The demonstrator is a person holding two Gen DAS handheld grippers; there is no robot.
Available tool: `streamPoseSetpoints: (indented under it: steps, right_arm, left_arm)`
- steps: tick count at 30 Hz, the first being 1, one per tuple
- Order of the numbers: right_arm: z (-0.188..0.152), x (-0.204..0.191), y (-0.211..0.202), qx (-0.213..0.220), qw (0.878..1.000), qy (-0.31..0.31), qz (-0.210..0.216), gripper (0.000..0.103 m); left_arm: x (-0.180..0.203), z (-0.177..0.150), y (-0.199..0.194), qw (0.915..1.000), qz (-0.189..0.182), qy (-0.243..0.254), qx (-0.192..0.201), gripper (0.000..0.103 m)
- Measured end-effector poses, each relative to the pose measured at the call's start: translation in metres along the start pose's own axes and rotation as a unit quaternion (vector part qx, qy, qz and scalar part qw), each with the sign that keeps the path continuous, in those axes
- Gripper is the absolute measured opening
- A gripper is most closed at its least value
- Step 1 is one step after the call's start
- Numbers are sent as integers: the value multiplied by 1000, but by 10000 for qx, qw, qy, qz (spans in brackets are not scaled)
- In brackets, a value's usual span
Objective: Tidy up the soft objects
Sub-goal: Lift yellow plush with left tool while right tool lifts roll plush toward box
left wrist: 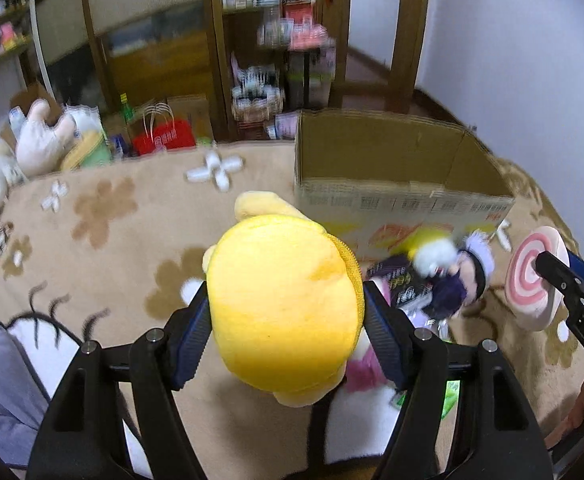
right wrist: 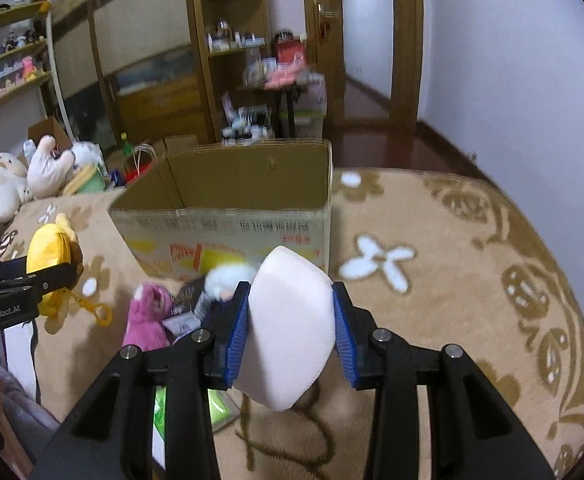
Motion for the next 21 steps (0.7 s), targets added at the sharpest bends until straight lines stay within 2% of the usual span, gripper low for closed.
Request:
streamPoseSetpoints:
  steps: [2, 6, 10, 15, 21]
  right_arm:
    - [7, -3, -9, 267, 9996, -106, -9, 41]
    - [18, -9, -19, 603, 9973, -387, -127, 41]
    - [26, -17, -22, 752, 9956, -542, -160, 41]
    - [34, -20, -22, 875, 9944, -573, -137, 41]
    - [58, -21, -29, 1229, 9905, -607, -81, 41]
  left_arm:
    - [0, 7, -10, 9996, 24, 60, 271, 70]
    - [4, 16, -22, 9980, 121, 217, 574, 71]
    - [9, 26, -38, 9943, 157, 342, 1000, 71]
    - [13, 35, -50, 9905, 104, 326, 1332, 71]
    - [17, 53, -62, 9837, 33, 320, 1767, 71]
Point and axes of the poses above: each gripper's, at about its wrist camera, not at the fingertips, and y roughly the way its jaws point, x to its right, z to its top, the point moved 7 cm from there along y, roughly the way its jaws point, and after that the axes turned 2 degrees about -y, right-handed, at the moved point
